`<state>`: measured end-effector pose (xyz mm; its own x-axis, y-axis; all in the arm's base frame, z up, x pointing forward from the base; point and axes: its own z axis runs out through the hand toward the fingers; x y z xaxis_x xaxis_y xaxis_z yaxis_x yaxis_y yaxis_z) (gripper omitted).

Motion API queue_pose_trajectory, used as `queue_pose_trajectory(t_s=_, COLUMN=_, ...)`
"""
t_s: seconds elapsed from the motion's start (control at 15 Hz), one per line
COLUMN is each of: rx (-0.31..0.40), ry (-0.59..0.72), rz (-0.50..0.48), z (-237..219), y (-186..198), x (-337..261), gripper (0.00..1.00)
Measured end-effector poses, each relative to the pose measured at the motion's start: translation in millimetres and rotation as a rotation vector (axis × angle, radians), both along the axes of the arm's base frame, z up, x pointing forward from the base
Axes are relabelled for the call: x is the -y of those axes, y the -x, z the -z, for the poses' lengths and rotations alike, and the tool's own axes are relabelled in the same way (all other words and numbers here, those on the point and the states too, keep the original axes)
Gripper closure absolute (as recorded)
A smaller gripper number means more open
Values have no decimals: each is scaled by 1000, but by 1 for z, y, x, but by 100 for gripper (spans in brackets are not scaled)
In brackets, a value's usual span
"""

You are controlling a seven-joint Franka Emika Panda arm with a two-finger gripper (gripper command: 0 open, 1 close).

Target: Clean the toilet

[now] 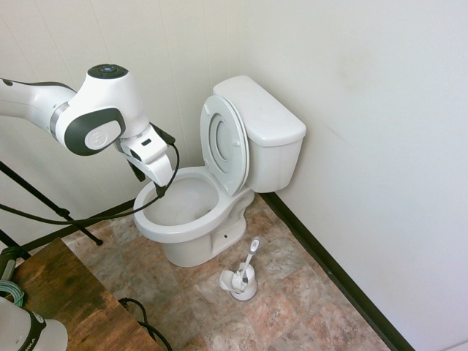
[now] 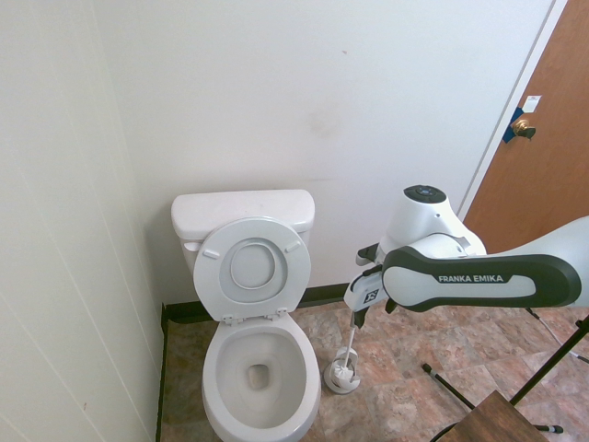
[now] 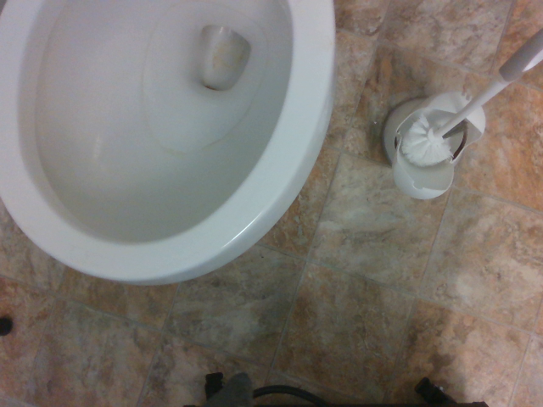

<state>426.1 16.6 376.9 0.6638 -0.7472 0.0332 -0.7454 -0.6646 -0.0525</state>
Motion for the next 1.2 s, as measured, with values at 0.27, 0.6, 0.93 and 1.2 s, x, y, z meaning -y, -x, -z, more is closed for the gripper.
queue_pose_trajectory(t_s=0.27, rx=4, ry=-6, rz=47, z=2, y=-13, x=6, gripper=0)
queue_pose_trajectory(t_s=0.6, rx=19, ry=10, rz=227, z=35, y=-84, x=42, gripper=0)
queue_pose_trajectory(t_s=0.93, rx=-8, ry=83, rz=439, z=93, y=-152, x=95, gripper=0)
queue_pose_trajectory(t_s=1.2, rx=-49, ry=94, rz=537, z=137, y=-188, x=122, gripper=0)
